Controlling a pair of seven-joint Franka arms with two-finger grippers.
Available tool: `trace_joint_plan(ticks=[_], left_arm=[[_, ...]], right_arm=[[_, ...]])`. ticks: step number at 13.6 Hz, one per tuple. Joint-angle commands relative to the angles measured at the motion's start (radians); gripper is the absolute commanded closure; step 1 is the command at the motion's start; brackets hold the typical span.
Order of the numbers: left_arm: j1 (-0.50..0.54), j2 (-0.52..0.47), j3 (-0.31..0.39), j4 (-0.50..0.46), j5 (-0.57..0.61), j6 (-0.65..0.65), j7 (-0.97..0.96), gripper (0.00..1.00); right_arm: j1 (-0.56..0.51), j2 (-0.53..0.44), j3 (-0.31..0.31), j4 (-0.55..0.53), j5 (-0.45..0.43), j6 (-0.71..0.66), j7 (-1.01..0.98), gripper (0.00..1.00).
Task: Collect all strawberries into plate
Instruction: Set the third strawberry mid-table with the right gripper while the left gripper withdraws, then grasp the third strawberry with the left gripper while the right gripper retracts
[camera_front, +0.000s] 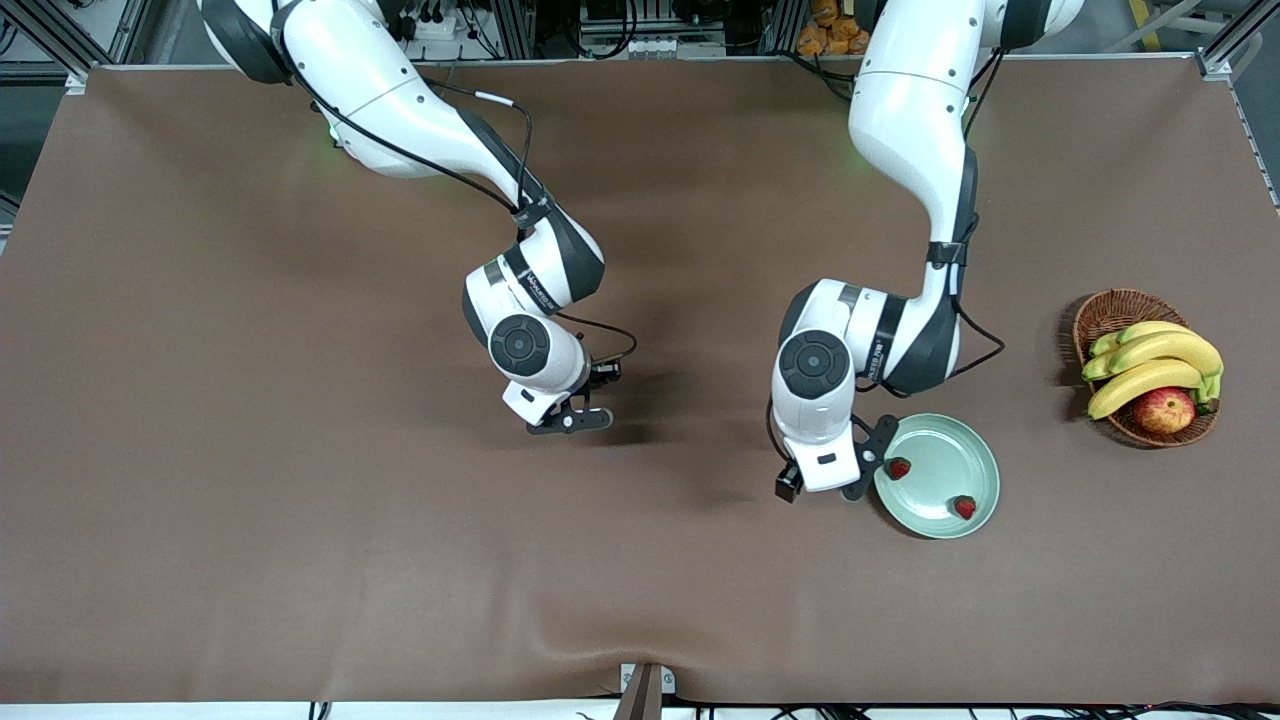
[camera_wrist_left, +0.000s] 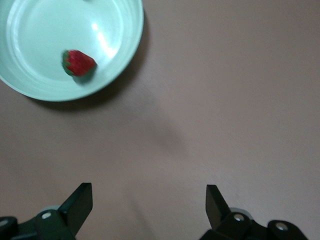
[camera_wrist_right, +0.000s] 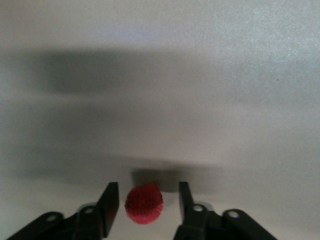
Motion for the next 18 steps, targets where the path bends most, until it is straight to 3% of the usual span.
trace_joint_plan(ticks=[1,2,5,9,12,14,15,18], left_arm=[[-0.007,-0.007,-0.012,-0.013,-0.004,0.044,0.013,0.00],[-0.017,-0.005,-0.013,-0.013,-0.003,0.054,0.020,0.00],[-0.059,0.008,-0.025,-0.013,-0.004,0.094,0.021,0.00],[-0.128,0.047,-0.064,-0.013,0.006,0.233,0.023,0.00],[-0.213,0.077,-0.064,0.003,0.119,0.321,0.021,0.00],[-0.262,0.119,-0.064,0.049,0.187,0.336,0.024,0.00],[-0.297,0.148,-0.064,0.063,0.281,0.365,0.021,0.00],[-0.356,0.182,-0.064,0.063,0.411,0.371,0.021,0.00]], right_arm=[[-0.009,-0.019,-0.008,-0.002,0.011,0.002,0.005,0.08],[-0.035,-0.041,-0.008,0.000,0.014,-0.002,0.003,0.00],[-0.110,-0.151,-0.008,-0.002,0.012,-0.030,0.000,0.00],[-0.235,-0.349,-0.011,0.001,0.000,-0.299,-0.004,0.00],[-0.336,-0.495,-0.011,0.007,-0.023,-0.485,-0.012,0.00],[-0.390,-0.582,-0.011,0.017,-0.099,-0.579,-0.018,0.00],[-0.419,-0.626,-0.010,0.030,-0.162,-0.631,-0.076,0.00],[-0.517,-0.650,-0.008,0.134,-0.175,-0.806,-0.237,0.00]])
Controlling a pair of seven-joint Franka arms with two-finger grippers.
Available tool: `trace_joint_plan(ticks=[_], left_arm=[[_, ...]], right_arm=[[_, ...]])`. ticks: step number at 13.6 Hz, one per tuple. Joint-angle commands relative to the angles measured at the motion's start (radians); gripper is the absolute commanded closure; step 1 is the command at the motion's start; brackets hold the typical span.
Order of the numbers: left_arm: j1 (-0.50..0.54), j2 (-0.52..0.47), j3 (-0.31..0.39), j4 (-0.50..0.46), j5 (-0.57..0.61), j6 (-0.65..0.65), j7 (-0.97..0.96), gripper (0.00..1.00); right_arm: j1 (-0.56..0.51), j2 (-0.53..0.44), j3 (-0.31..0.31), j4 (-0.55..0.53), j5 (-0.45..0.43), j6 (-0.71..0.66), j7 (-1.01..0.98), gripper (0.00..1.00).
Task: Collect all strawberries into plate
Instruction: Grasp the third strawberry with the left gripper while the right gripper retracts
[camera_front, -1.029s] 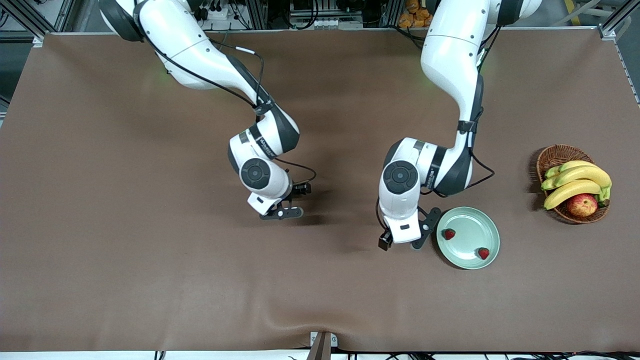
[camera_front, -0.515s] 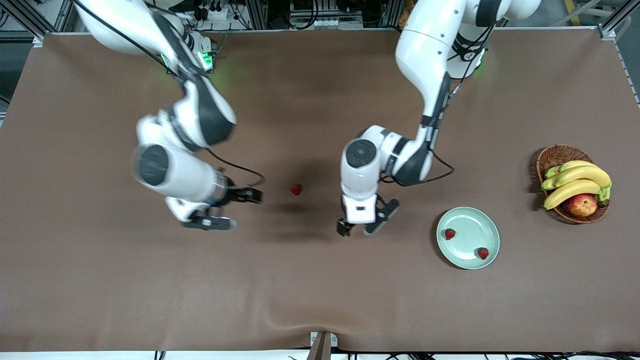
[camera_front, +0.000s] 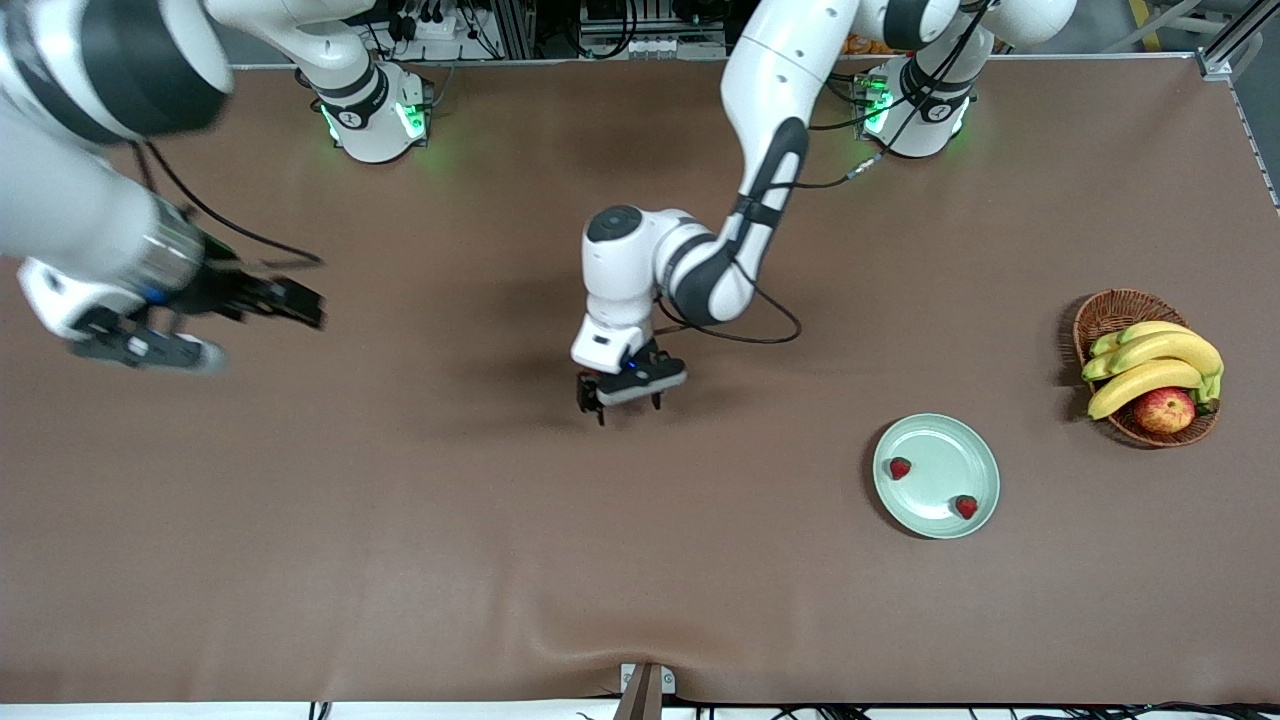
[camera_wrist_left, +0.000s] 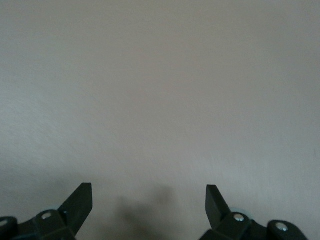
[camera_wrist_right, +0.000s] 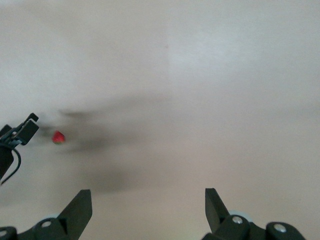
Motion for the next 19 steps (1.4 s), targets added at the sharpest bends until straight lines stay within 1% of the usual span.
trace_joint_plan(ticks=[1,3,6,8,9,11,12,17,19], left_arm=[[-0.047,0.055,0.015,0.037,0.092,0.015,0.002,0.00],[-0.074,0.080,0.015,0.051,0.116,0.021,0.000,0.00],[-0.097,0.094,0.015,0.059,0.121,0.022,-0.003,0.00],[-0.100,0.097,0.015,0.057,0.121,0.022,-0.007,0.00],[-0.107,0.100,0.015,0.057,0.119,0.022,-0.015,0.21],[-0.114,0.098,0.012,0.055,0.116,0.021,-0.048,0.87],[-0.117,0.100,0.012,0.055,0.119,0.021,-0.079,1.00],[-0.124,0.083,0.012,0.052,0.112,0.013,-0.109,1.00],[-0.105,0.062,0.020,0.051,0.091,0.007,-0.109,1.00]], right_arm=[[-0.092,-0.009,0.017,0.081,-0.018,-0.100,-0.115,0.00],[-0.156,-0.020,0.018,0.100,-0.015,-0.111,-0.177,0.00],[-0.215,-0.046,0.015,0.097,-0.021,-0.123,-0.255,0.00],[-0.253,-0.046,0.015,0.095,-0.019,-0.178,-0.317,0.00],[-0.255,-0.047,0.014,0.094,-0.021,-0.181,-0.320,0.00],[-0.255,-0.047,0.014,0.094,-0.024,-0.180,-0.314,0.00],[-0.253,-0.047,0.015,0.094,-0.024,-0.180,-0.312,0.00],[-0.252,-0.047,0.017,0.094,-0.022,-0.181,-0.312,0.00],[-0.255,-0.047,0.017,0.094,-0.024,-0.181,-0.312,0.00]])
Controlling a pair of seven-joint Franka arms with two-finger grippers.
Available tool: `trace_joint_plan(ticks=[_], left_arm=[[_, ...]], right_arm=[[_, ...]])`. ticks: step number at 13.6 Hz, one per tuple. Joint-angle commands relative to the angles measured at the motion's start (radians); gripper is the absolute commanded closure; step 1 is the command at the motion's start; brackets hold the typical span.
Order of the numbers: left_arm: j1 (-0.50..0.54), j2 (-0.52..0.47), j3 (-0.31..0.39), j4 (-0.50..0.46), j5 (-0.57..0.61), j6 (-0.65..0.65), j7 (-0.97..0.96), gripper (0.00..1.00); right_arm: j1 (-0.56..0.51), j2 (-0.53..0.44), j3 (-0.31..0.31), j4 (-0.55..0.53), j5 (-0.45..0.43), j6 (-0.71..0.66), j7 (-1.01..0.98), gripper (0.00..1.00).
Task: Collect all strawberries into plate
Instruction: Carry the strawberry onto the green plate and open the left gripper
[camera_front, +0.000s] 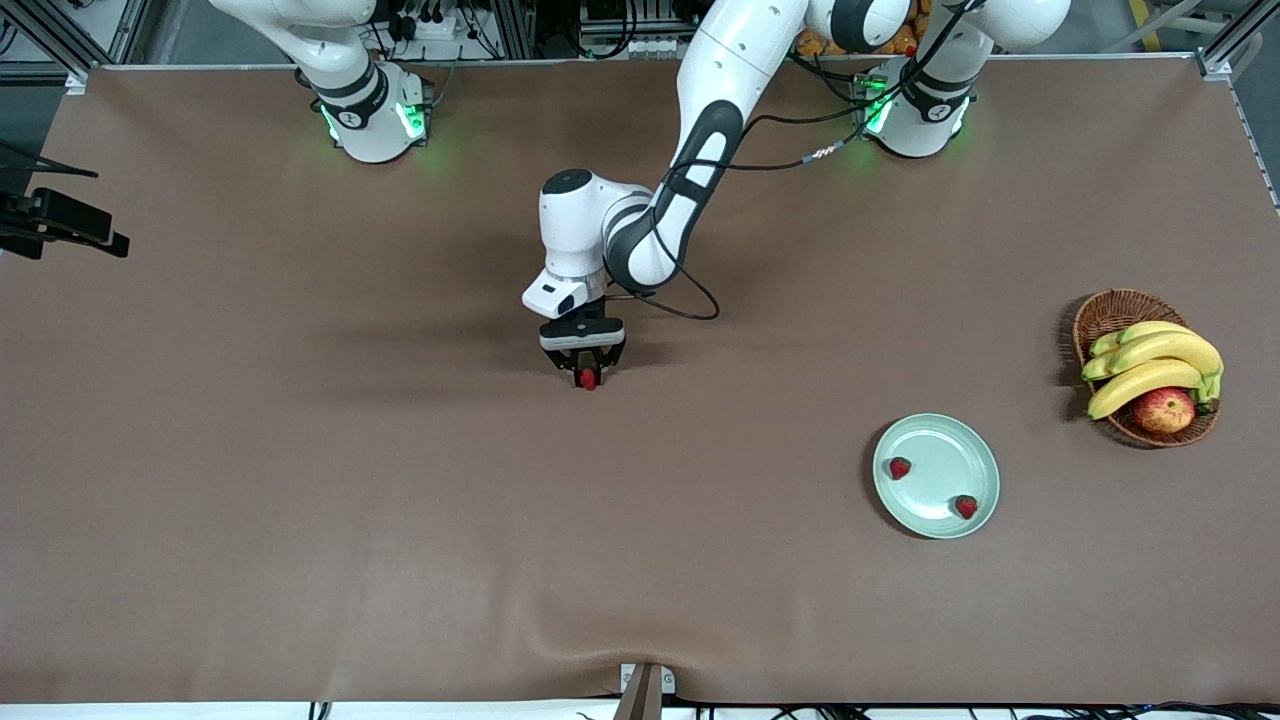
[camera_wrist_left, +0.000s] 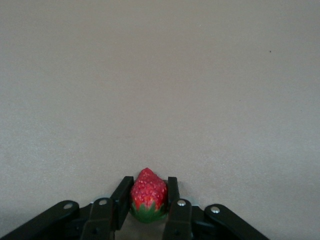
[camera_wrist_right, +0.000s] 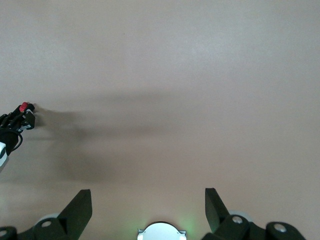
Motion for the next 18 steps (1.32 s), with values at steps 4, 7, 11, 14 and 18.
trace_joint_plan(ticks=[4,7,11,14,18], left_arm=[[0.185,-0.092,0.010,0.005,-0.156,-0.153,-0.020,1.00],[0.343,-0.120,0.042,0.006,-0.181,-0.269,-0.052,1.00],[0.558,-0.157,0.077,0.006,-0.175,-0.355,-0.041,1.00],[0.660,-0.156,0.073,0.003,-0.184,-0.369,-0.036,1.00],[0.665,-0.143,0.065,-0.060,-0.235,-0.399,-0.047,1.00]], right_arm=[[-0.010,-0.013,0.013,0.002,-0.019,-0.011,-0.006,0.00],[-0.010,-0.013,0.013,0.002,-0.017,-0.011,-0.004,0.00],[-0.010,-0.017,0.013,0.004,-0.017,-0.013,0.002,0.00],[-0.010,-0.017,0.013,0.005,-0.017,-0.014,0.045,0.00],[-0.010,-0.019,0.013,0.005,-0.019,-0.016,0.048,0.00]])
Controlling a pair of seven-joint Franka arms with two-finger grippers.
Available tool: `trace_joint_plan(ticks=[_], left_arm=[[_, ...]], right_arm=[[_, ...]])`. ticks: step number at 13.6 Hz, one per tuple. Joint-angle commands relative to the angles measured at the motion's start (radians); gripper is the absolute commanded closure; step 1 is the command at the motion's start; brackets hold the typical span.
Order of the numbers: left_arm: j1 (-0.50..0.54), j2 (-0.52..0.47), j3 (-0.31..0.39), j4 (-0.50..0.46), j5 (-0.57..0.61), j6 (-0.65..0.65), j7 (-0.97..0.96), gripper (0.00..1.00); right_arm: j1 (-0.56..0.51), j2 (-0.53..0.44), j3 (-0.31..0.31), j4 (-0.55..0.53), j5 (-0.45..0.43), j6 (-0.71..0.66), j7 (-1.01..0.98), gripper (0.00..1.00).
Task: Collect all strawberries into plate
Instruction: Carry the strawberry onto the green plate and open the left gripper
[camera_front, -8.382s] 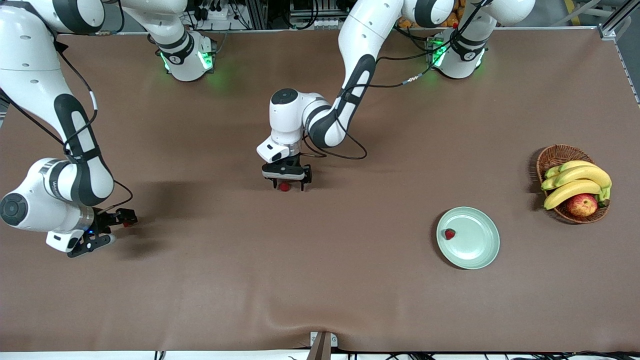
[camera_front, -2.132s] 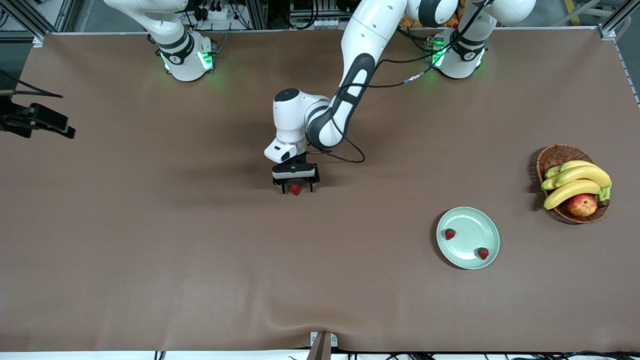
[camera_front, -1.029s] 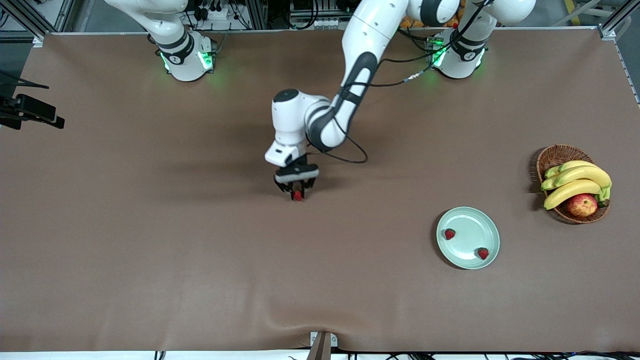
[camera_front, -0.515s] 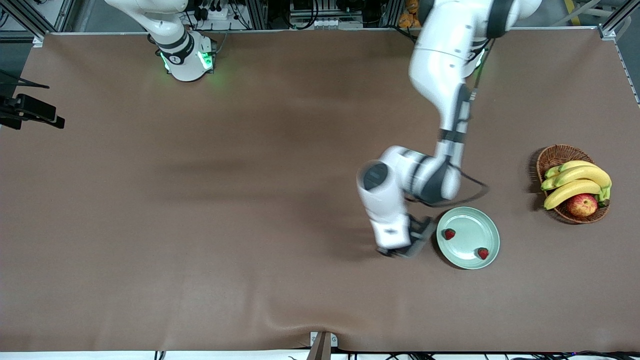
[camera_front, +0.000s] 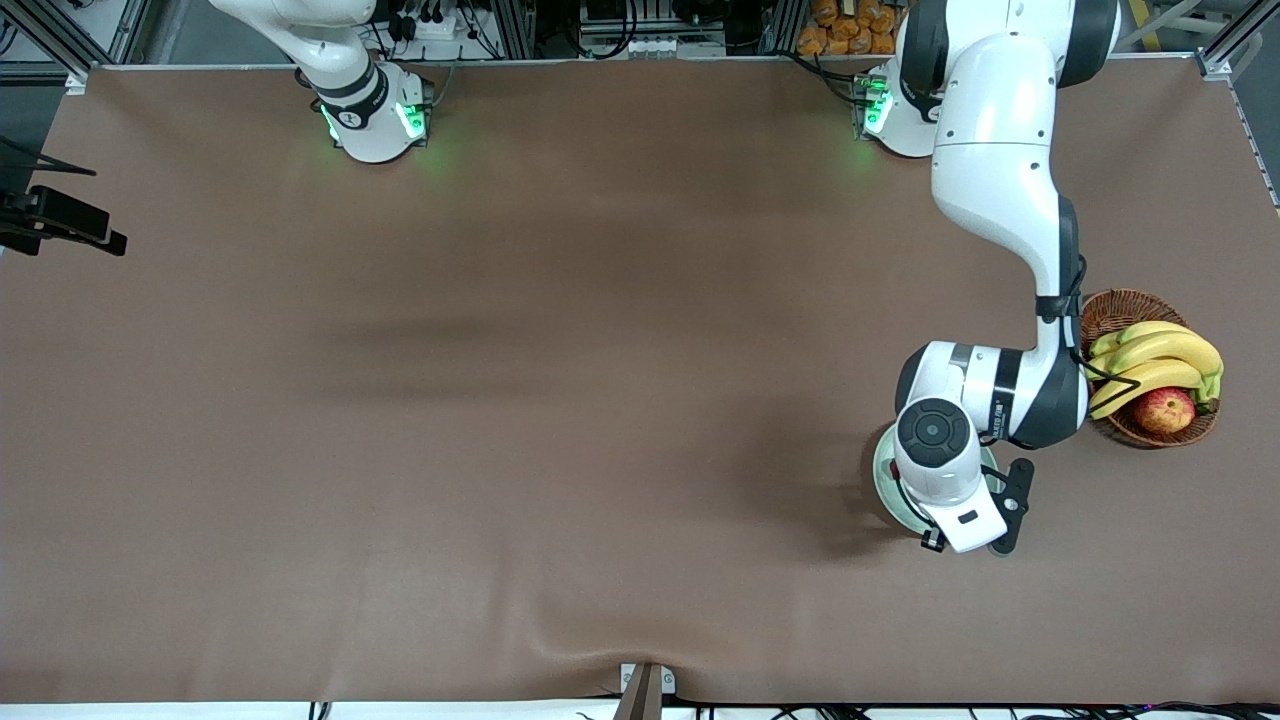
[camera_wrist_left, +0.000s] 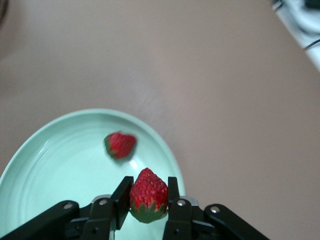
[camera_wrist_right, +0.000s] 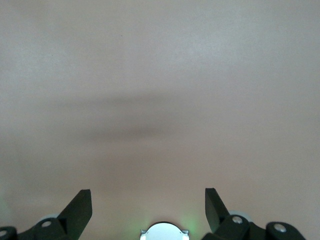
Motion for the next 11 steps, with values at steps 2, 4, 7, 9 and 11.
trace_joint_plan(ticks=[2,4,7,9,11], left_arm=[[-0.028,-0.009,0.001,-0.053,-0.027,-0.052,-0.015,1.00],[-0.026,-0.020,-0.006,-0.067,-0.027,-0.063,0.023,0.00],[-0.018,-0.061,-0.003,-0.067,-0.019,-0.075,0.054,0.00],[0.018,-0.139,-0.003,-0.067,-0.021,-0.133,0.168,0.00],[0.057,-0.219,-0.008,-0.068,-0.028,-0.175,0.288,0.00]], right_arm=[[-0.010,-0.017,0.012,0.005,-0.017,-0.015,0.019,0.00],[-0.010,-0.019,0.010,0.005,-0.017,-0.016,0.019,0.00],[-0.010,-0.019,0.009,0.007,-0.019,-0.028,0.019,0.00],[-0.010,-0.019,0.009,0.007,-0.019,-0.045,0.019,0.00],[-0.010,-0.019,0.009,0.007,-0.019,-0.047,0.019,0.00]])
